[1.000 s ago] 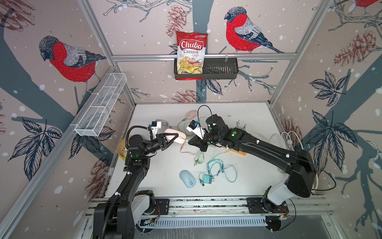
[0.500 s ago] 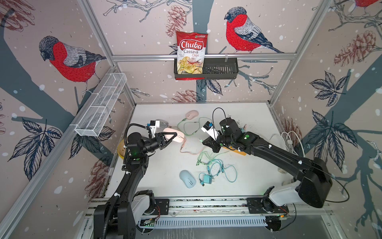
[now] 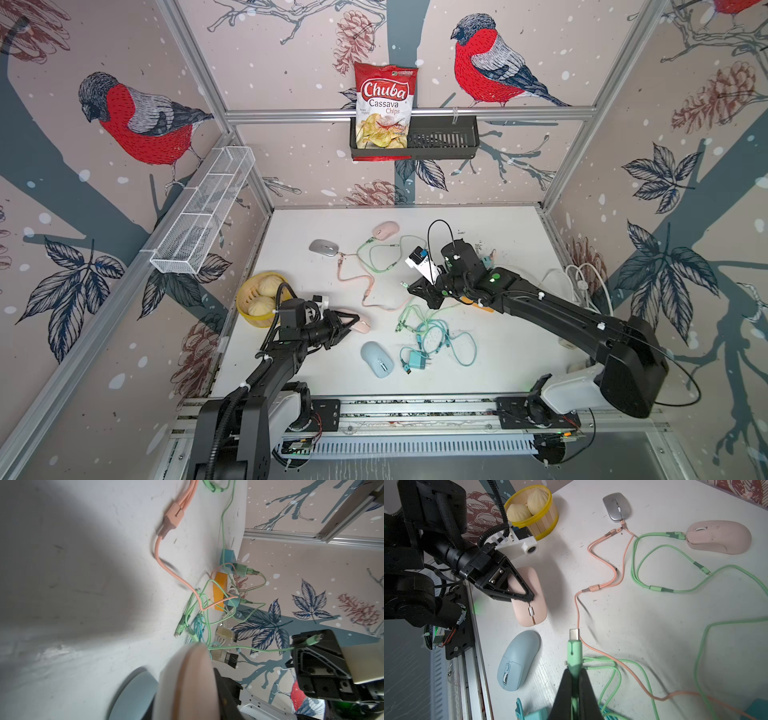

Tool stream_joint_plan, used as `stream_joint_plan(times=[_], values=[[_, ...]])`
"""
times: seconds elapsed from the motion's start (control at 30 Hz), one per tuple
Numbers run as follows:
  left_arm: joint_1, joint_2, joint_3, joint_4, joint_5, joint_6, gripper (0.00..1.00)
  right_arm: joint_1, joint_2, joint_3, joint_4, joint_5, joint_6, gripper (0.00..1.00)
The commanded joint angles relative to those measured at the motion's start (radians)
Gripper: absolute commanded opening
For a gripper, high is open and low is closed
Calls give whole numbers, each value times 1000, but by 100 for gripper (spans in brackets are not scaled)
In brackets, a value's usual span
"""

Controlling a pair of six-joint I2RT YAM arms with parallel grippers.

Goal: Unplug the wireless mouse
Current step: Place the mouse at the center of the board.

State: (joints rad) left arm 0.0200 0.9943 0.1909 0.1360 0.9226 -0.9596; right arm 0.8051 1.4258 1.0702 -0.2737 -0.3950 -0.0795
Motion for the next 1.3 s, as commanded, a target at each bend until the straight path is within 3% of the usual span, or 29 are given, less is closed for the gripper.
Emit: stream_joint_plan(times=[0.0,0.17,0.2,0.23,0.33,0.53,0.73,0.83,0.9,1.0,1.07,1.13,1.27], values=[[-12,-45,-5,-101,-167,48,0,4,-4,1,39,-1,6,0],[-11,-69,-30,-97,-229,33,0,15,-12,-3,32,13,3,0],[-12,-66,-29,-97,-228,35,5,18,-13,-5,30,19,3,0],[-12,-63,-27,-100,-226,36,17,19,-16,-4,28,25,3,0],[-12,-66,-11,-156,-248,40,96,22,-17,-4,25,34,1,0],[-10,-190,11,-291,-322,6,97,33,-14,6,15,50,0,0],[2,-418,93,-494,-389,-72,97,58,-9,20,6,57,2,0],[-5,-530,88,-260,-266,-151,88,65,-11,16,44,8,26,0],[-40,-513,50,25,-194,-228,83,67,-6,19,86,-60,63,0],[-112,-462,10,401,-180,-323,81,73,1,19,176,-171,129,0],[-181,-400,36,537,-185,-310,79,76,10,23,227,-211,180,0],[-270,-325,101,551,-194,-235,76,77,27,39,258,-222,227,0],[-459,-179,257,397,-259,-15,65,77,63,84,279,-196,306,0]])
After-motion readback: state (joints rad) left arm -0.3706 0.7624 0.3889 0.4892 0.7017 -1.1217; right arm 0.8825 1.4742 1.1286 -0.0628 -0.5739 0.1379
